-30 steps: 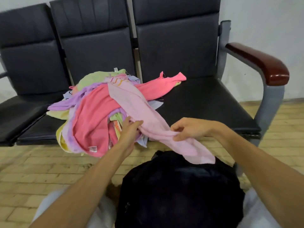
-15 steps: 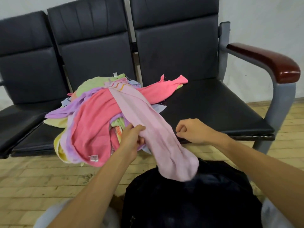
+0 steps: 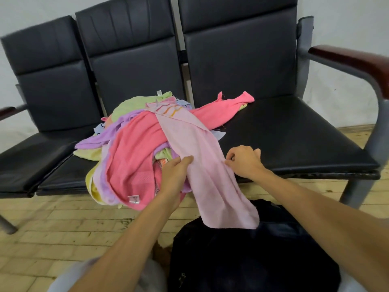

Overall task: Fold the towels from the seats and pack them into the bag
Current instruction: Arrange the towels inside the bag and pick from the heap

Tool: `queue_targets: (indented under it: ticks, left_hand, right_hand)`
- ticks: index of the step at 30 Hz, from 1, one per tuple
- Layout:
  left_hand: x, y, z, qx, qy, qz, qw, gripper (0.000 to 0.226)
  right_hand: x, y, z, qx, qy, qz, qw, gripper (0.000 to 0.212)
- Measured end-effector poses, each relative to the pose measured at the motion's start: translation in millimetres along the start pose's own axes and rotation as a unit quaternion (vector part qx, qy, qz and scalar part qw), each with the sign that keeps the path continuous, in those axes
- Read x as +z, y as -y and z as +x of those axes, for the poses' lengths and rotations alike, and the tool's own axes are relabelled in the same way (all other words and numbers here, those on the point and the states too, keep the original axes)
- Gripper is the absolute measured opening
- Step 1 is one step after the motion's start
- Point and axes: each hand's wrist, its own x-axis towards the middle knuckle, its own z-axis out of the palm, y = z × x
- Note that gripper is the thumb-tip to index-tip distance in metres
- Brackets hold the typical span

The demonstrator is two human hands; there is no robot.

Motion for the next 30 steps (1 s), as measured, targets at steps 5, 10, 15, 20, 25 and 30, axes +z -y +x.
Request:
queue_targets:
  ticks: [5,10,15,20,25,30]
  left_hand:
    - [-1.5,3.6,-0.3,-0.005,0.001,-0.020,1.000,0.006]
    - [-4.8,5.1,1.7,-0.015,0.028,-0.054,0.998,0.038]
    - [-1.2,7.3,-10.6,-0.051,0.074,-0.014,0.996,0.011]
    - [7.8,12.6,-17.0,-0.158,0.118,-0.103,0.975,0.037]
    - [13.6,27.5,-18.8,-0.103,0.052,-0.034,0.993,0.017]
    - [9.0,30.3,-18.7,-0.125,0.090,-0.028,0.988,0.011]
  right_hand:
    - [-21.1,-2.0,-5.3,0.044,0.032,0.160,0.986,0.022]
    - [-43.6,-17.7,-20.8,0.111,0.056,0.402,0.907,0.014]
    - [-66.5,-39.9,-40.9,0.195,0.100,0.544,0.810,0.006]
    - [-75.3,-55.2,-68.8,0.237,0.140,0.524,0.806,0.017]
    - [-78.8,-61.8,-81.5,0.215,0.138,0.419,0.871,0.010]
    - [-87.3,-77.8,-81.9,0.221,0.075,0.432,0.871,0.008]
